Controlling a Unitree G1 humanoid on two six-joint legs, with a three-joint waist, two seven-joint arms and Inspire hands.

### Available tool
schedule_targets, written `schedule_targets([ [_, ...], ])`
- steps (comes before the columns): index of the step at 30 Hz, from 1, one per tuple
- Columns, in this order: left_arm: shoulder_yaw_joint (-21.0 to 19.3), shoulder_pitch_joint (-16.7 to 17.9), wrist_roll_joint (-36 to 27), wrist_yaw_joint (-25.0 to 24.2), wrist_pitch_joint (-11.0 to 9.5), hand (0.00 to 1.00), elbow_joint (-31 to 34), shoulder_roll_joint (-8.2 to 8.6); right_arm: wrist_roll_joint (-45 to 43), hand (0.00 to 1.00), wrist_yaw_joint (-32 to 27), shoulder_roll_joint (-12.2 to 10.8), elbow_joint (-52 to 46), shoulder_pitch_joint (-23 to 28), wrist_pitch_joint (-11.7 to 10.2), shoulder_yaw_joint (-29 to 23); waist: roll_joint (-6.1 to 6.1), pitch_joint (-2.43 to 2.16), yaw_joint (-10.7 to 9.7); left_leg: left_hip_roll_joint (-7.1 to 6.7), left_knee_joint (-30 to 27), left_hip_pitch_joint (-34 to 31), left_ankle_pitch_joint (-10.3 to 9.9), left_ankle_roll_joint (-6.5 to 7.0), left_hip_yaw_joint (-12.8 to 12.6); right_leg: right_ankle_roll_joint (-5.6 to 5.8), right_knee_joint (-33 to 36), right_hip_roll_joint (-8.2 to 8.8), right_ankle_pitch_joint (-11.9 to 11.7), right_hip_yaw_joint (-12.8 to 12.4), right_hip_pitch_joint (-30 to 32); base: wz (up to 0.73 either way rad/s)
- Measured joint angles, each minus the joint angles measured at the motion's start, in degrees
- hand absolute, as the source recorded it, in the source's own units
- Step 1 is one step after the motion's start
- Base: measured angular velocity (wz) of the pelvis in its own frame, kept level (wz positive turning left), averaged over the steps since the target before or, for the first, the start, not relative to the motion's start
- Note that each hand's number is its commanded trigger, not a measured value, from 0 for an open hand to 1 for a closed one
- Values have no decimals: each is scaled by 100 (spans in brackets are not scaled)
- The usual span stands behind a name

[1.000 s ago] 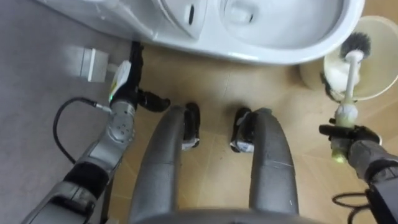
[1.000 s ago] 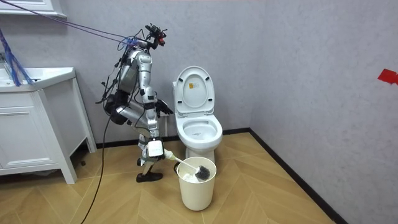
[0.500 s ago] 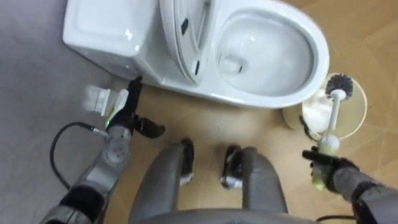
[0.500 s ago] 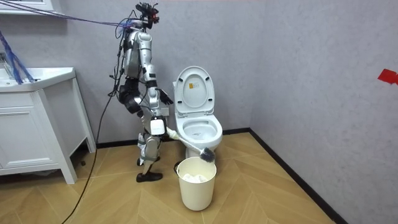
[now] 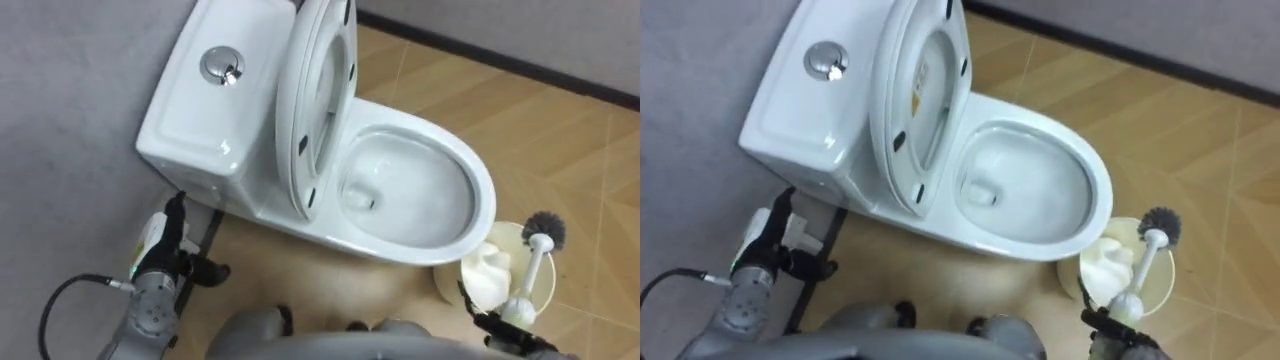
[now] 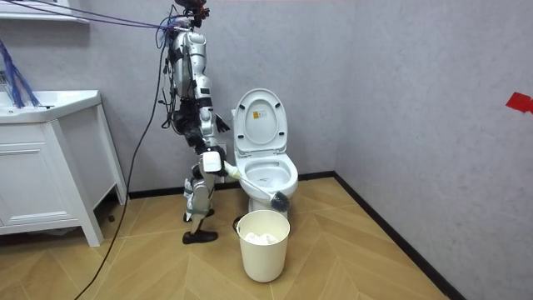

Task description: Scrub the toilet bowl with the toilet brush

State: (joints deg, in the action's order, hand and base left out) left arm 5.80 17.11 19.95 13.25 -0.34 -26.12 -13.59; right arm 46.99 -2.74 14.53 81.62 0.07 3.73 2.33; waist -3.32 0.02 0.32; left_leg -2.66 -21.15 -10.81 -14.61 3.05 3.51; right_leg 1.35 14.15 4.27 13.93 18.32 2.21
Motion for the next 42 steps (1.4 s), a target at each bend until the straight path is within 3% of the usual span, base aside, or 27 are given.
schedule_targets([
  [3,-309,193,470,17,-8,0,167,150,-454,100,105,-5,2,17,4,-129,-3,11,57,-1,200,318,16,-18,-6,4,-295,-49,-95,-1,-343,-1],
  [10,-422,416,1205,278,-8,0,952,156,-909,100,72,-13,-176,-50,-4,-136,-59,23,179,-15,352,580,52,-41,155,4,-383,-53,-96,84,-630,10],
  [14,-566,688,1894,303,47,0,1994,138,-1375,100,83,-14,-286,-75,-79,-142,-85,37,306,-31,263,566,57,-45,208,0,-454,-65,-103,166,-728,13],
  [16,-571,707,2244,385,-30,0,2495,101,-1602,100,73,-11,-268,-99,-138,-150,-66,51,335,-64,218,548,57,-45,329,1,-459,-64,-103,244,-780,33],
  [18,-565,643,2399,508,-233,0,2929,92,-1778,100,41,-8,-255,-204,-255,-143,1,57,379,-88,179,556,56,-44,431,2,-474,-64,-103,248,-833,17],
  [22,-565,428,2603,626,-398,0,3268,83,-2168,100,98,-12,-278,-344,-370,-139,108,62,466,-98,173,541,59,-53,466,-3,-457,-73,-107,293,-865,6],
  [24,-569,417,2706,766,-547,0,3512,-22,-2339,100,96,-11,-302,-398,-412,-145,124,59,474,-111,183,539,81,-73,539,-8,-459,-77,-111,318,-861,8],
  [27,-574,419,2764,915,-730,0,3617,-160,-2491,100,91,-9,-291,-432,-531,-145,132,56,490,-111,194,548,88,-82,545,-16,-466,-96,-116,317,-861,2],
  [35,-493,422,2957,980,-749,0,3512,-179,-3017,100,308,71,-281,-484,-618,-82,119,44,470,-104,232,557,99,-95,505,-29,-541,-105,-124,229,-815,-3],
  [42,361,506,2970,493,-549,0,3141,-389,-4031,100,351,75,-292,-559,-627,112,22,24,363,-98,258,584,101,-92,486,-28,-546,-92,-123,223,-822,0],
])
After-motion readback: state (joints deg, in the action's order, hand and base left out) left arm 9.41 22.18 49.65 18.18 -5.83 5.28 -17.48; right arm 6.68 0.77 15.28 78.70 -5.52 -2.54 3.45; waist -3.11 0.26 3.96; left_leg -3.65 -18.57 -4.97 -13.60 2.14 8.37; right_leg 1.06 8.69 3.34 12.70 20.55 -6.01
